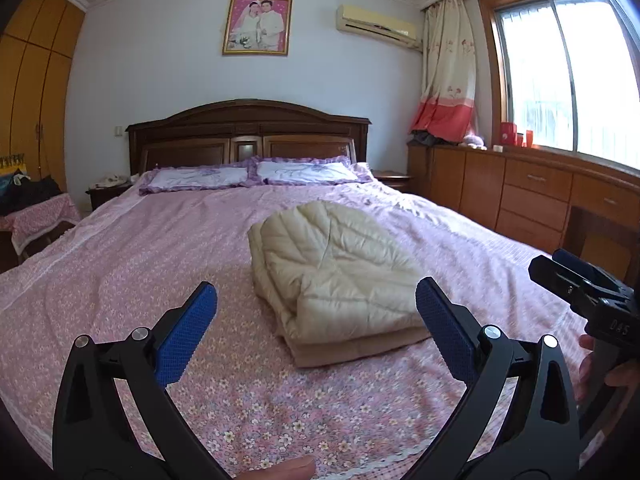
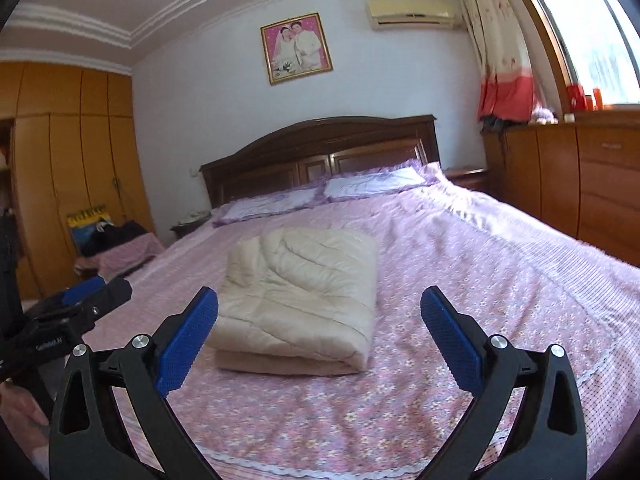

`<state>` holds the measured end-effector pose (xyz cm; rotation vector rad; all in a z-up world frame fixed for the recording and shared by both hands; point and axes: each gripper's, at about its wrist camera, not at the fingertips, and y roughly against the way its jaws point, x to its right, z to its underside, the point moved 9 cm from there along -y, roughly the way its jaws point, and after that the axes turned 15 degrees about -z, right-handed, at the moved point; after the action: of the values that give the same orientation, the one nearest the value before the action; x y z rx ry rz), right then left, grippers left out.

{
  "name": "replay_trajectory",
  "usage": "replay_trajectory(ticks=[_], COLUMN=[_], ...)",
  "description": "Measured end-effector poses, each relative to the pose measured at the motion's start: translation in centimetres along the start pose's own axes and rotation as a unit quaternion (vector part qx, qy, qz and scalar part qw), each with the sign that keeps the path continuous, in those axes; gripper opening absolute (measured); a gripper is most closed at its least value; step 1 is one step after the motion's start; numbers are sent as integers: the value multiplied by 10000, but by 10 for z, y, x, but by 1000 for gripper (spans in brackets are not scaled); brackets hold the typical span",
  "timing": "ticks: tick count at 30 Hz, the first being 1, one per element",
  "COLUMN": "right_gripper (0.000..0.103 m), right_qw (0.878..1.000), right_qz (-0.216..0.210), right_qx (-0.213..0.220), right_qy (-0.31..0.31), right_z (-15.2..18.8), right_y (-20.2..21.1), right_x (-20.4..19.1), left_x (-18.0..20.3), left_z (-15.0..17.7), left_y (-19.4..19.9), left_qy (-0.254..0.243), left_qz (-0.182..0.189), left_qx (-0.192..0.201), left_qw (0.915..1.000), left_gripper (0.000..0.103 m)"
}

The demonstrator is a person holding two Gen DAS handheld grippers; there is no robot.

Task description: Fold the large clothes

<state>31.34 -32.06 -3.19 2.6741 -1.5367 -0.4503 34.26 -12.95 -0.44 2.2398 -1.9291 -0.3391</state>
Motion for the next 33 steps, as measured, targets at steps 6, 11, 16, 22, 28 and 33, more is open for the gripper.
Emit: replay_trajectory(ticks=[6,11,16,22,28,33], right_gripper=[98,98,98,98,98,98], right_qw=[9989,9992,9999,10000,9998,9998], right_qz=[257,22,-13,-17,27,29], right_qx=[51,-191,-86,-50,-36,-34], right_qy=[399,344,104,29,187,207], right_z=[49,77,77,76,75,76], right_y=[-20,-37,-33,-32,-28,-28], right_x=[6,11,21,23,16,15], left_x=[12,17,18,22,22,20], left_z=[35,59,61,63,63,62], left_y=[-20,-30,-30,-28,-27,-28], left_qy=[-61,-99,-122,-236,-187,-166], left_qz=[75,-3,29,-8,-14,-4], left_qx=[107,-81,-101,-111,-114,-121], left_qw=[9999,9999,9999,9997,9998,9998], left_gripper=[98,98,98,98,98,98])
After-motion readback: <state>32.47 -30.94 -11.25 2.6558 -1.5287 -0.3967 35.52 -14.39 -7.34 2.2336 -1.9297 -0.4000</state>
